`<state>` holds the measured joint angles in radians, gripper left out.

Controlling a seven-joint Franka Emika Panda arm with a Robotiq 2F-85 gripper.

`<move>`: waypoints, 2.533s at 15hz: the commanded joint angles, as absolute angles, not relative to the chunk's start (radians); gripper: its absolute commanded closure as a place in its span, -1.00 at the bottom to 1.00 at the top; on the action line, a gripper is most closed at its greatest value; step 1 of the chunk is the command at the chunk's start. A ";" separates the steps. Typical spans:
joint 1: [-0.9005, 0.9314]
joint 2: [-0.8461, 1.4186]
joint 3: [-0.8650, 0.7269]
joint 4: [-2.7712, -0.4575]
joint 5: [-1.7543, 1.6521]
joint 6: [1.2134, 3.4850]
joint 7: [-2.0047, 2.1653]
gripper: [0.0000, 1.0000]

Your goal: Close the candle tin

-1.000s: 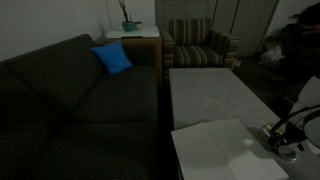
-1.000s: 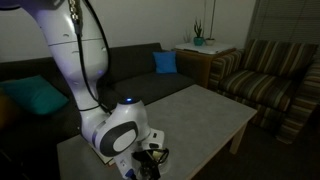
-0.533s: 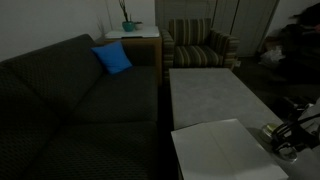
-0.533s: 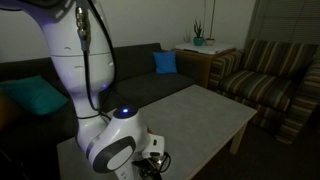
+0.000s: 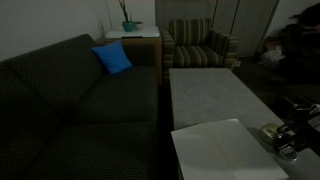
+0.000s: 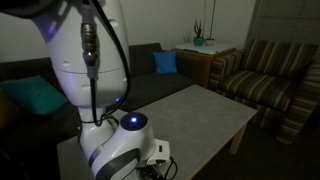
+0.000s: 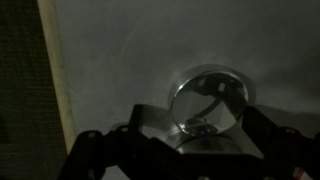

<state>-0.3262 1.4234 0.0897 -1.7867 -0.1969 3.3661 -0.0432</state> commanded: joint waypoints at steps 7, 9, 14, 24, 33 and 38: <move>-0.299 1.419 0.099 -1.748 -0.166 3.159 -0.088 -1.00; -0.287 1.419 0.101 -1.732 -0.157 3.111 -0.095 -1.00; -0.262 1.426 0.099 -1.686 -0.140 3.009 -0.108 -1.00; -0.221 1.427 0.064 -1.647 -0.121 2.934 -0.107 -0.12; -0.114 1.395 -0.007 -1.666 -0.096 2.910 -0.046 0.12; 0.009 1.346 -0.082 -1.722 -0.074 2.924 0.038 0.12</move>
<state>-0.0679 1.3566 -0.0333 -1.6846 -0.0992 2.9211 -0.0080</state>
